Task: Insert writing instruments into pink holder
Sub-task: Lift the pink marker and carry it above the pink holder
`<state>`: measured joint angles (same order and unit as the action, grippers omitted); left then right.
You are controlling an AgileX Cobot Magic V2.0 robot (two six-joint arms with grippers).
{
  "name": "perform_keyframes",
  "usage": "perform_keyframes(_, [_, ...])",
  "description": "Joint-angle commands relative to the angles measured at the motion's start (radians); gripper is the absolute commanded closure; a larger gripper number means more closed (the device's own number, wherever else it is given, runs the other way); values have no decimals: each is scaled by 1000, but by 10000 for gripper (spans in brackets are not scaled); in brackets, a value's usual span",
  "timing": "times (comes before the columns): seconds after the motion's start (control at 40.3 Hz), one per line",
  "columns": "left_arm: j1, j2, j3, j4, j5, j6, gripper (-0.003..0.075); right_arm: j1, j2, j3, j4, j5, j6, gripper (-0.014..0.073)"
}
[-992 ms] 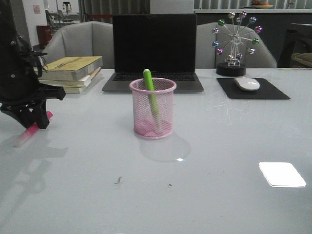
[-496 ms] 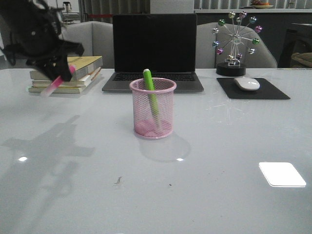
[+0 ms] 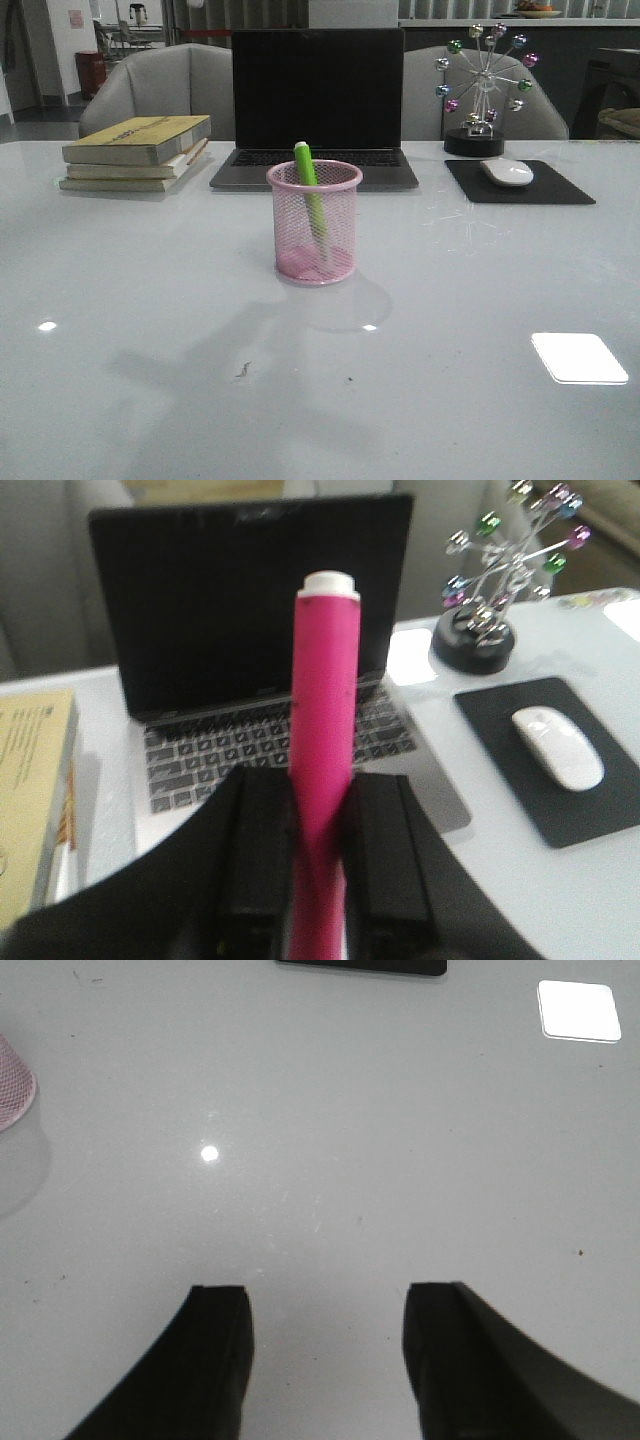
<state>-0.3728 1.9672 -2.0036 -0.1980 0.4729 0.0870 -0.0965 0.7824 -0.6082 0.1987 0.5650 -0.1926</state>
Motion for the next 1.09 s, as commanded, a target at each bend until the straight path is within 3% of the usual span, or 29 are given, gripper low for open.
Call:
perform_keyframes(0.0, [-52, -74, -33, -20, -147, 4, 620, -8, -10, -27, 6, -63, -4, 141])
perform_keyframes(0.397, [-166, -82, 68, -20, -400, 4, 620, -8, -10, -27, 5, -61, -4, 141])
perform_keyframes(0.744, [-200, -174, 403, -20, -778, 4, 619, -8, -10, -27, 5, -62, -4, 141])
perform_keyframes(1.066, [-250, -176, 627, -20, -981, -45, 619, -8, -10, -27, 5, -55, -4, 141])
